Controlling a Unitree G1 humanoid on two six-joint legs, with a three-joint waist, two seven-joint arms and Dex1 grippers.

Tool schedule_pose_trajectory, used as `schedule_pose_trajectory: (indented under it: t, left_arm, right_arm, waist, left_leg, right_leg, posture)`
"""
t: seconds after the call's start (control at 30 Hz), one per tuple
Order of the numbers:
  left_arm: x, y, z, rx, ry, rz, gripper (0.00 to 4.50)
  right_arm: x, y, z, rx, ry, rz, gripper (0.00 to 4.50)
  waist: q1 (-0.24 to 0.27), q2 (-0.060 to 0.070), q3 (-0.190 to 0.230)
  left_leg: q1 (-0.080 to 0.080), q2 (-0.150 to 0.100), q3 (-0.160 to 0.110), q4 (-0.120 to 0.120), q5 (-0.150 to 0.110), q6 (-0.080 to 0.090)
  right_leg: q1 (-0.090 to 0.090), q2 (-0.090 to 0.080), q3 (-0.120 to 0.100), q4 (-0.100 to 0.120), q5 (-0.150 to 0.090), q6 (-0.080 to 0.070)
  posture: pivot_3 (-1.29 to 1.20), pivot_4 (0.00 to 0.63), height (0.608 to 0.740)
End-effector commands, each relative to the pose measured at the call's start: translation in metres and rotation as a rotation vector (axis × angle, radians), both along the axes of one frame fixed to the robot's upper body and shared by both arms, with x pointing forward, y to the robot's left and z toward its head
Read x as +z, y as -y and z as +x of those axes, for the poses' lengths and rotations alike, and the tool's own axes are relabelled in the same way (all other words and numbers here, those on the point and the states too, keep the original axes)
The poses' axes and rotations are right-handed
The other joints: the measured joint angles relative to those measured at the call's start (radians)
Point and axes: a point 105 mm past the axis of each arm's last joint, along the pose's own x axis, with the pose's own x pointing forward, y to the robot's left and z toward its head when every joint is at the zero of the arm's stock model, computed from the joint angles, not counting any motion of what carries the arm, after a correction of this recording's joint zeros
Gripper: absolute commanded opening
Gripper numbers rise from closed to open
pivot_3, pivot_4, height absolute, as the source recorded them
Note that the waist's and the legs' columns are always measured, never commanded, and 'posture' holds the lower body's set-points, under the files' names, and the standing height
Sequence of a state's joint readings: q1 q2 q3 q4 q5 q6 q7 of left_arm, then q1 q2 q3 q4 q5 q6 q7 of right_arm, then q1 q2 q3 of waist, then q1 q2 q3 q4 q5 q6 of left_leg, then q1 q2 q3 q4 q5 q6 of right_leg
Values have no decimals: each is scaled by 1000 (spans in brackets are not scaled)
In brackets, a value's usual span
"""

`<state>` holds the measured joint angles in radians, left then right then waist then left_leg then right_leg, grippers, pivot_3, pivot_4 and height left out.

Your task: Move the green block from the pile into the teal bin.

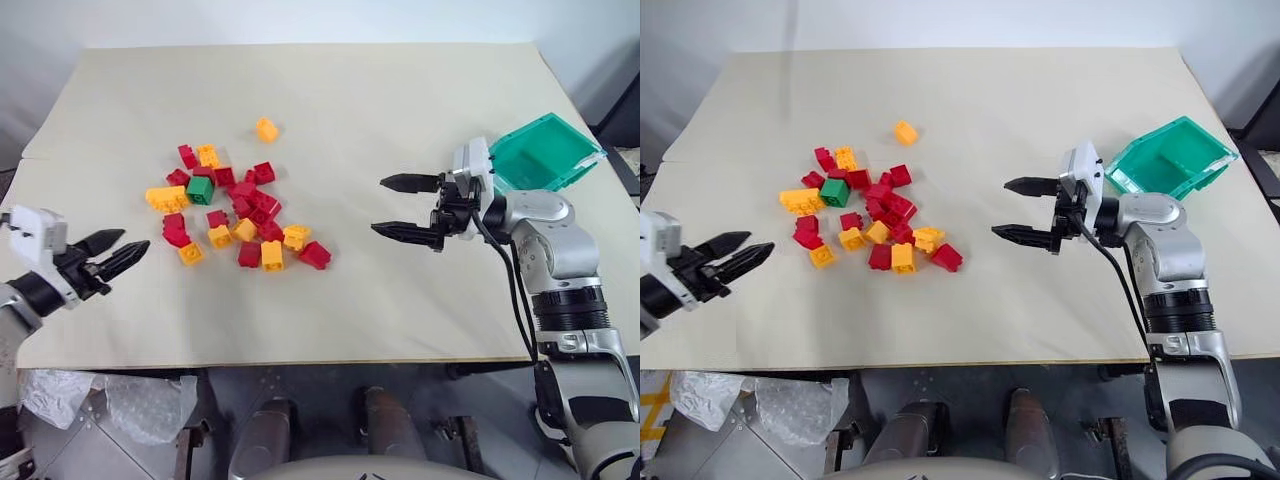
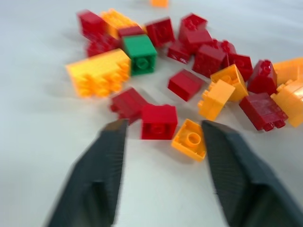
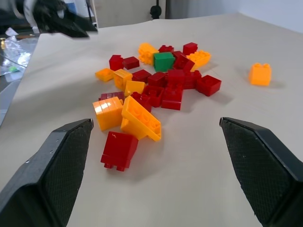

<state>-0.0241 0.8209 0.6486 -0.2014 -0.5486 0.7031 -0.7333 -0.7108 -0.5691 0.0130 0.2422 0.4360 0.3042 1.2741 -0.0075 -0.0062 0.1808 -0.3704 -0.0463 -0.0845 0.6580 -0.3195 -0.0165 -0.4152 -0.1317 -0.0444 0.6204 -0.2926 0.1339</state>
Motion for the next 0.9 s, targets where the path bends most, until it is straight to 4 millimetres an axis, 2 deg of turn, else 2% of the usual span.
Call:
schedule_pose_trajectory:
  t: [0.03, 0.1, 0.23, 0.3, 0.57, 0.63, 0.77, 0.9]
  left_arm:
    - [23, 1, -16, 9, 34, 36, 3962]
    - [27, 2, -23, 18, 28, 39, 4484]
    - [31, -1, -30, 48, 27, 63, 4484]
    - [33, -2, -23, 70, 43, 78, 4484]
    - [30, 21, 48, 93, 80, 73, 4484]
    - [27, 24, 61, 97, 54, 82, 4484]
    - [12, 37, 105, 78, -46, 137, 4484]
    - [3, 45, 131, 50, -123, 155, 4484]
  right_arm:
    - [14, 0, 0, 16, 55, 0, 4500]
    - [14, 0, 0, 17, 56, -2, 4500]
    - [15, 0, 0, 20, 58, -1, 4500]
    - [15, -1, 1, 18, 57, 1, 4500]
    - [15, -9, 2, 32, 55, 9, 4500]
    - [16, -9, 2, 31, 56, 9, 4500]
    - [15, -6, 2, 21, 50, 7, 4500]
    - [15, -6, 2, 18, 46, 5, 4500]
  waist:
    - [2, 0, 0]
    - [3, 0, 0]
    - [3, 0, 0]
    - [4, 0, 0]
    - [6, 0, 0]
    - [2, 0, 0]
    - [4, 0, 0]
    - [1, 0, 0]
  left_leg:
    - [0, 0, 0, 0, 0, 0]
    - [0, 0, 1, 0, 0, 0]
    - [0, 0, 0, -1, 0, 0]
    - [0, 0, 0, -1, 0, 0]
    - [1, -1, 0, 1, 0, 0]
    - [0, 0, 0, 0, 0, 0]
    - [-1, -4, 2, -1, -1, 0]
    - [-1, -6, 2, 0, -1, 0]
  right_leg:
    - [0, 0, 0, 0, 0, 0]
    - [0, 0, 1, 0, 0, 0]
    - [0, 0, 2, -1, 0, -1]
    - [0, 0, 2, -1, 0, -1]
    - [1, 1, 0, 1, 0, 0]
    - [0, 2, -1, 3, 0, 0]
    - [-1, 3, 0, 3, 0, 0]
    - [-1, 2, -1, 3, 0, 1]
  posture:
    - [0, 150, 740]
    - [0, 150, 740]
    - [0, 150, 740]
    - [0, 150, 740]
    - [0, 150, 740]
    - [0, 150, 740]
    - [0, 150, 740]
    - [0, 150, 740]
